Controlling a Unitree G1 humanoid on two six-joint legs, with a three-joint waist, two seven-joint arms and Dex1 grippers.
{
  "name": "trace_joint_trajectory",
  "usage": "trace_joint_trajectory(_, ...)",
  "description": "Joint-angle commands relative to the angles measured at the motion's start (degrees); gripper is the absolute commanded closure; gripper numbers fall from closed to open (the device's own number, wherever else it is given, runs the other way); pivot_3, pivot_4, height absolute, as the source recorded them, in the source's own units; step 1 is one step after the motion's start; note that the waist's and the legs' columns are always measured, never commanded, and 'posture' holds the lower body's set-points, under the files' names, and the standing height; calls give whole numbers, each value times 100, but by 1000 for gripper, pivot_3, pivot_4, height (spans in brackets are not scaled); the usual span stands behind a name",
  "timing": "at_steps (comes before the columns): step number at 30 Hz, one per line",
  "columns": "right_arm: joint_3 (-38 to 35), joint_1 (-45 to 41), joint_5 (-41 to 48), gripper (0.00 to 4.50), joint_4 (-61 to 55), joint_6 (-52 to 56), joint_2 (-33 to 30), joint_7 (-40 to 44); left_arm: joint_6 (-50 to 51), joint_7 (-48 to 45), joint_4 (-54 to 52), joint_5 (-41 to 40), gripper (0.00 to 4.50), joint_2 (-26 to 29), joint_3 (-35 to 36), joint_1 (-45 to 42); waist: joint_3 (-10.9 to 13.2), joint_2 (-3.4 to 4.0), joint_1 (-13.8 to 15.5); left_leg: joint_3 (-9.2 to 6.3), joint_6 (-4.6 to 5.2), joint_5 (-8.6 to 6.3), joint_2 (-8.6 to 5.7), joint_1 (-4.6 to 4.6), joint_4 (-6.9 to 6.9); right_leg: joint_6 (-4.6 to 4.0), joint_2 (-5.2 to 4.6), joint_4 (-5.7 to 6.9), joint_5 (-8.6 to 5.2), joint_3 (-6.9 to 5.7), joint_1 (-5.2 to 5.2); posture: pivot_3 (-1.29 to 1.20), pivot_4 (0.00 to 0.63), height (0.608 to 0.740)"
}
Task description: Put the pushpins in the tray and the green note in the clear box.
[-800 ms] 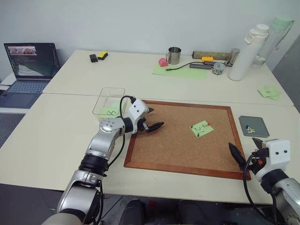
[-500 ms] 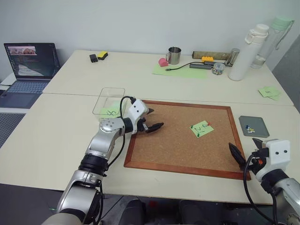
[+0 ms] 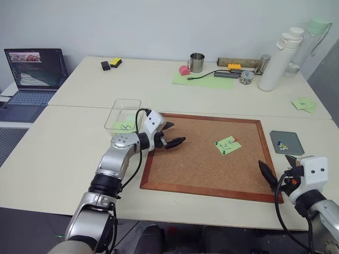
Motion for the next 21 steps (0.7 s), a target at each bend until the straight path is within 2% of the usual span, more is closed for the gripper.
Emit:
trace_joint_trajectory(1,-117,-32,17,0,-148,-35,-34,-28,69,-34,-308,-160,393,15,104,-107,0,0,0,0,0,0,0,0,0,0,0,0,0,0,0,0,150,740)
trace_joint_trajectory(5,-78,-86,0,0,-118,-32,-48,-39,227,-95,-404,-282,393,6,99,-121,0,0,0,0,0,0,0,0,0,0,0,0,0,0,0,0,150,740)
trace_joint_trajectory(8,-63,-160,-10,0,-76,-21,-73,-41,321,-160,-514,-405,745,-3,126,-129,0,0,0,0,0,0,0,0,0,0,0,0,0,0,0,0,150,740)
trace_joint_trajectory(21,355,-980,-106,0,369,154,-285,-6,445,-384,-996,-505,3323,1,-47,86,0,0,-1,1,0,0,-1,-1,0,0,1,-1,0,2,0,0,150,740)
